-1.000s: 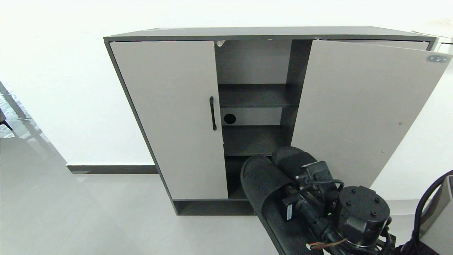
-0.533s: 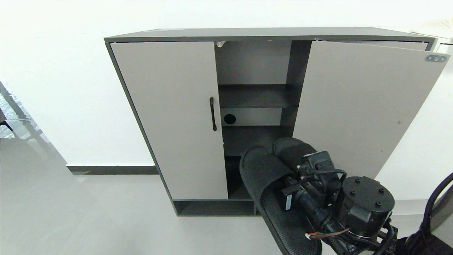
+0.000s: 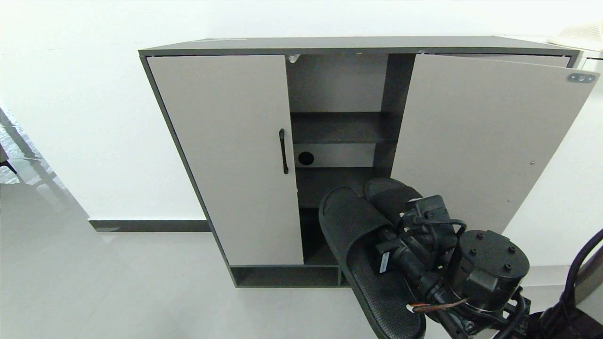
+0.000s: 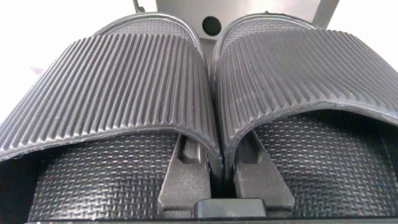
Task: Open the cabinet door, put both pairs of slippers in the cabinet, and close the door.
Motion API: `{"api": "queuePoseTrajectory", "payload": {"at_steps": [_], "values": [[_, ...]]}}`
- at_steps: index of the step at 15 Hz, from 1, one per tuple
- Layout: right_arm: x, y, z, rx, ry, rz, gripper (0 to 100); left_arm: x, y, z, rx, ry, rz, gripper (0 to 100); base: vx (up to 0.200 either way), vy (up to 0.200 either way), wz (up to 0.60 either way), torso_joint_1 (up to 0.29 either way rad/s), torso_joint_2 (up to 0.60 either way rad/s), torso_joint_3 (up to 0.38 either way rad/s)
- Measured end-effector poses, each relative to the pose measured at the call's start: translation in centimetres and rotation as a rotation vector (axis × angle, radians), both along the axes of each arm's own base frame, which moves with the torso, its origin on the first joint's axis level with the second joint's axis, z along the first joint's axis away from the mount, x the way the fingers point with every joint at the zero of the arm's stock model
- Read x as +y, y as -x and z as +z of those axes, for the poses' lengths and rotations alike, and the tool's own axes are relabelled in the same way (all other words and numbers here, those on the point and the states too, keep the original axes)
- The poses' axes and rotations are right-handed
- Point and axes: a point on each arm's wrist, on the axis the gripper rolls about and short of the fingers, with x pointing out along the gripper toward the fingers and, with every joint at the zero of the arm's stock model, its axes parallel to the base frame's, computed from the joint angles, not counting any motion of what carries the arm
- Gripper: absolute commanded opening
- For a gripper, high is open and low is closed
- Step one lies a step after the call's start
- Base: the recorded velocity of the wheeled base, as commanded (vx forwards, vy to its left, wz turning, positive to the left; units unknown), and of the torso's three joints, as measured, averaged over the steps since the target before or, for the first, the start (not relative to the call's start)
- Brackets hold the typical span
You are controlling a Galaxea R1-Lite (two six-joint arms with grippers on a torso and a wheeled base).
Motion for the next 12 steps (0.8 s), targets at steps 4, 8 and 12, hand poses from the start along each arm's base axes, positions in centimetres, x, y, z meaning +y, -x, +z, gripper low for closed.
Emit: {"api": "queuePoseTrajectory", "payload": {"at_steps": [4, 8, 12], "values": [[0.0, -0.2, -0.1, 0.005, 0.001, -0.011, 0, 0.0, 0.0, 0.0, -0.002, -0.006, 0.000, 0, 0.000, 0.200, 0.00, 0.002, 0.00, 0.001], [-0.3, -0.9, 0.2, -0.003, -0.006, -0.112, 0, 0.0, 0.0, 0.0, -0.002, -0.006, 0.000, 0, 0.000, 0.200, 0.00, 0.010, 0.00, -0.002], [-1.2, -2.2, 0.6, -0.027, 0.022, -0.182, 0, 0.0, 0.0, 0.0, -0.002, -0.006, 0.001, 0, 0.000, 0.100, 0.00, 0.004, 0.00, 0.000]]}}
